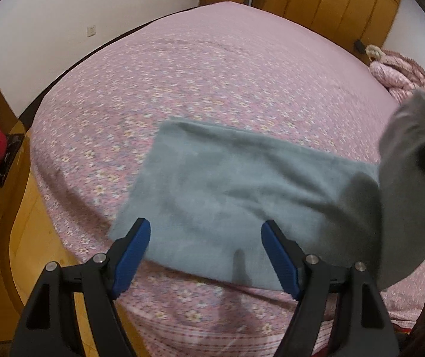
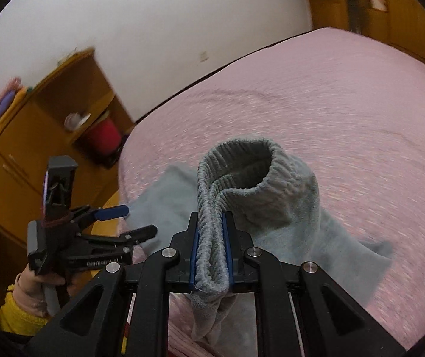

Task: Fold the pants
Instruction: 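Lift the waistband with the right tool and fold it over the sweatpants, then lower the waistband onto the folded sweatpants and open the right tool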

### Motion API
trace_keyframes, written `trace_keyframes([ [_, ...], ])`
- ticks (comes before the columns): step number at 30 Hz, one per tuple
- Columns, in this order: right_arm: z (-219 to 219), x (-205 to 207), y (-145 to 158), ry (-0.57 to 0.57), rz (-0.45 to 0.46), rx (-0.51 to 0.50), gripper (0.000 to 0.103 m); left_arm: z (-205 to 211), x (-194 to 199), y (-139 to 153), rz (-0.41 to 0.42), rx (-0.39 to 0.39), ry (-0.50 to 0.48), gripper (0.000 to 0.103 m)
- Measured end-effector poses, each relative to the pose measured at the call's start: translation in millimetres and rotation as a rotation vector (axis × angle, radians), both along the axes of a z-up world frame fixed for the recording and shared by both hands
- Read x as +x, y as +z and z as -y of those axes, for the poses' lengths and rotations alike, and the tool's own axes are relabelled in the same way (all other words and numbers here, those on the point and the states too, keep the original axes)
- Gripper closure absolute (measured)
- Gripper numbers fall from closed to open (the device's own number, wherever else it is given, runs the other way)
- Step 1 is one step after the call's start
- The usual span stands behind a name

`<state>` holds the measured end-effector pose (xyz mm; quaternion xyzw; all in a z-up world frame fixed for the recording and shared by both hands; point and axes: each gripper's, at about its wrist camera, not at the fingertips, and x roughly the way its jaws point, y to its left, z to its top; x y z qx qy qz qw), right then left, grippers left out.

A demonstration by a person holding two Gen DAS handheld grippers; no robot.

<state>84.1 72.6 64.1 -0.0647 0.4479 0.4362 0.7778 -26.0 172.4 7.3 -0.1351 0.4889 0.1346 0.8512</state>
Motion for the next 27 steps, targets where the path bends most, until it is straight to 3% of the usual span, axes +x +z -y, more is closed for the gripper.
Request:
trace_keyframes([
  [8, -82.8, -5.8, -26.5, 0.102, -0.038, -0.078, 0.088, -31.5, -21.8, -1.6, 0.017, -0.022, 0.072, 0.023],
  [16, -132.3, -13.5, -57.4, 0.155, -0.031, -0.171, 0.087, -44.8, -29.6, -9.9, 0.018, -0.06, 0.1, 0.023],
  [21, -138.6, -8.0, -80.0, 0.135, -0.109, -0.156, 0.079, -48.6, -30.5, -14.1, 0.013, -0.071, 0.11, 0.023],
  [27, -123.6, -15.3, -58.5, 0.15, -0.106, -0.074, 0.071, -51.5, -36.1, -13.5, 0.011, -0.062, 0.127, 0.023],
])
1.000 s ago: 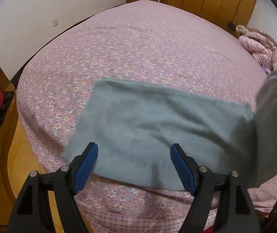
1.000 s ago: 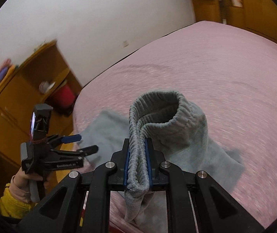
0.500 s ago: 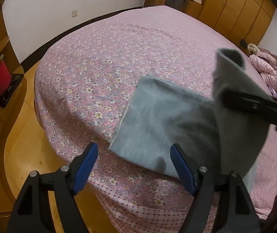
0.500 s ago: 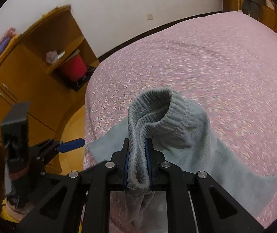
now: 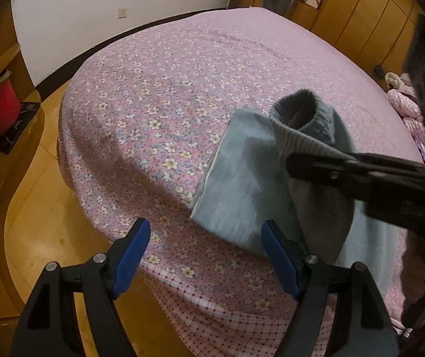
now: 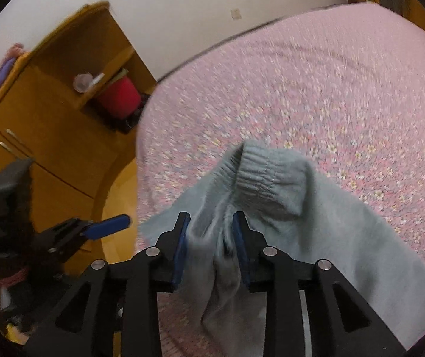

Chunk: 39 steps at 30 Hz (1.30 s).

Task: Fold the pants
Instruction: 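Lower the waistband onto the folded sweatpants and open the right tool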

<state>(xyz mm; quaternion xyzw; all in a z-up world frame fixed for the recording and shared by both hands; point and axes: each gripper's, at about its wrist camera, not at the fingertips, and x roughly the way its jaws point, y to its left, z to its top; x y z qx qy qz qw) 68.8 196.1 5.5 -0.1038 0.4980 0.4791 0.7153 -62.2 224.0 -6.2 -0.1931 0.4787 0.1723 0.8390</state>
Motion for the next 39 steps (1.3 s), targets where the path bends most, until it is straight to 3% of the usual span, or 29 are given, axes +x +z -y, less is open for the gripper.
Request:
trace_keyframes([
  [5, 33.9, -13.8, 24.7, -0.011, 0.085, 0.013, 0.064, 4.5, -1.0, 7.5, 0.009, 0.016, -0.002, 0.023],
  [11, 88.2, -9.9, 25.7, -0.107, 0.137, -0.067, 0.064, 13.6, -2.0, 25.1, 0.031, 0.05, -0.021, 0.023],
  [20, 156.5, 5.3, 8.9, -0.267, 0.106, -0.116, 0.063, 32.7, 8.2, 42.4, 0.063, 0.032, -0.071, 0.023],
  [33, 178.1, 12.8, -33.8, -0.307, 0.055, -0.174, 0.063, 45.3, 14.7, 44.2, 0.073, 0.005, -0.097, 0.023],
  [39, 174.0, 10.7, -37.5, -0.306, 0.06, -0.176, 0.063, 44.5, 13.9, 44.9, 0.088, -0.017, -0.086, 0.023],
])
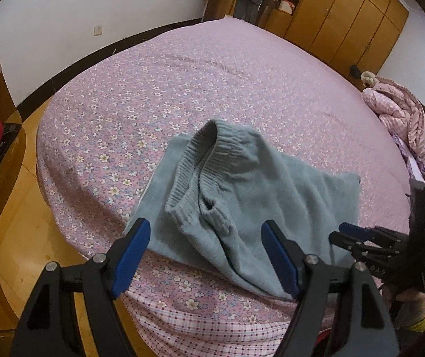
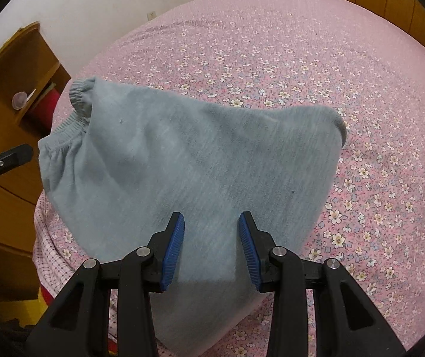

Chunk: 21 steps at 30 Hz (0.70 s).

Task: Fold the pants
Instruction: 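Lower the waistband onto the folded sweatpants and open the right tool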

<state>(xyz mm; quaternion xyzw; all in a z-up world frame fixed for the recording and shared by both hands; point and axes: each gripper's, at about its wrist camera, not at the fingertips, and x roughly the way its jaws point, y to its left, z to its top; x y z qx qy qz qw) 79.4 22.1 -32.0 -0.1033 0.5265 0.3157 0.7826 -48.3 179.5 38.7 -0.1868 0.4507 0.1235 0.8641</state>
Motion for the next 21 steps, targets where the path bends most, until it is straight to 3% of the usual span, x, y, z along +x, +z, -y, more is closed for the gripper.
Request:
trace_keyframes([
  [10, -0.7, -5.2, 2.5, -0.003, 0.022, -0.008, 0.063, 6.2, -4.8, 6.3, 0.036, 0.003, -0.019, 0.023],
  [14, 1.7, -5.1, 2.6, -0.008, 0.02, 0.0, 0.063, 16.2, -1.0, 6.8, 0.041, 0.041, -0.037, 0.023],
  [21, 5.0, -5.0, 1.3, -0.017, 0.014, 0.008, 0.063, 19.1, 12.1, -8.5, 0.017, 0.056, -0.027, 0.024],
])
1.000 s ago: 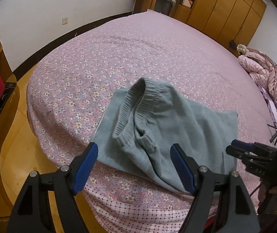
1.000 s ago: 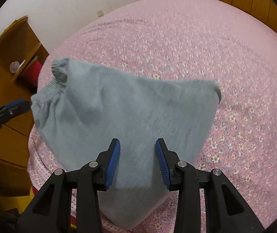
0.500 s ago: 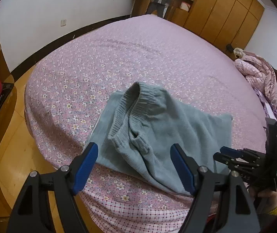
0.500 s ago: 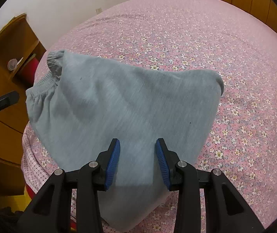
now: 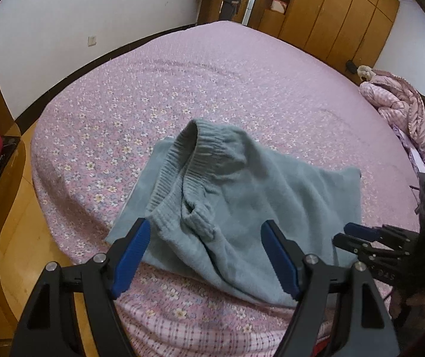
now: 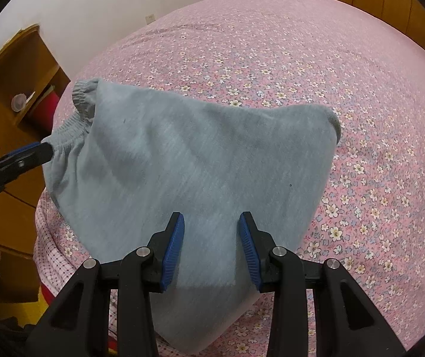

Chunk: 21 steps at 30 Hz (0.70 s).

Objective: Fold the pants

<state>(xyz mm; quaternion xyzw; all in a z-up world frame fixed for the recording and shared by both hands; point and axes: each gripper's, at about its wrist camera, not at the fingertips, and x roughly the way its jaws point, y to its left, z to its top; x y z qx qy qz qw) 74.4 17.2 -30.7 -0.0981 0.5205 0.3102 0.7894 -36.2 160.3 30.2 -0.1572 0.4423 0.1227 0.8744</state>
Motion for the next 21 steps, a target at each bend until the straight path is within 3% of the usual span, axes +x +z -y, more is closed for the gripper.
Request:
trace_keyframes([
  [3, 1.0, 0.1, -0.5, -0.003, -0.002, 0.004, 0.063, -2.3, 7.5, -8.3, -0.005, 0.021, 0.02, 0.028],
  [5, 1.5, 0.2, -0.9, -0.004, -0.004, 0.005, 0.063, -6.8, 12.2, -16.7, -0.011, 0.018, 0.041, 0.045],
  [6, 1.6, -0.2, -0.7, -0.004, -0.004, 0.006, 0.063, -9.4, 13.0, -19.6, -0.016, 0.012, 0.052, 0.069],
  [9, 2.5, -0.6, 2.0, -0.009, 0.001, 0.007, 0.063, -19.8, 6.2, -19.9, 0.026, -0.057, 0.073, 0.083],
  [12, 2.5, -1.2, 8.7, -0.015, 0.021, 0.021, 0.063, -30.2, -11.8, 1.8, 0.119, -0.065, 0.098, 0.083],
  [15, 0.5, -1.0, 10.4, -0.004, 0.021, 0.037, 0.063, -39.5, -21.3, 7.3, 0.133, -0.063, 0.113, 0.083],
  [17, -1.6, 0.2, 6.7, 0.001, 0.011, 0.034, 0.063, -48.2, -24.3, -4.6, 0.092, -0.05, 0.149, 0.081],
  [20, -3.5, 1.3, 1.8, 0.004, 0.007, 0.026, 0.063, -66.0, -21.3, -47.0, -0.028, -0.113, 0.205, 0.071],
  [21, -3.2, 1.8, 2.1, 0.003, 0.004, 0.027, 0.063, -69.8, -23.9, -52.0, -0.023, -0.145, 0.224, 0.066],
])
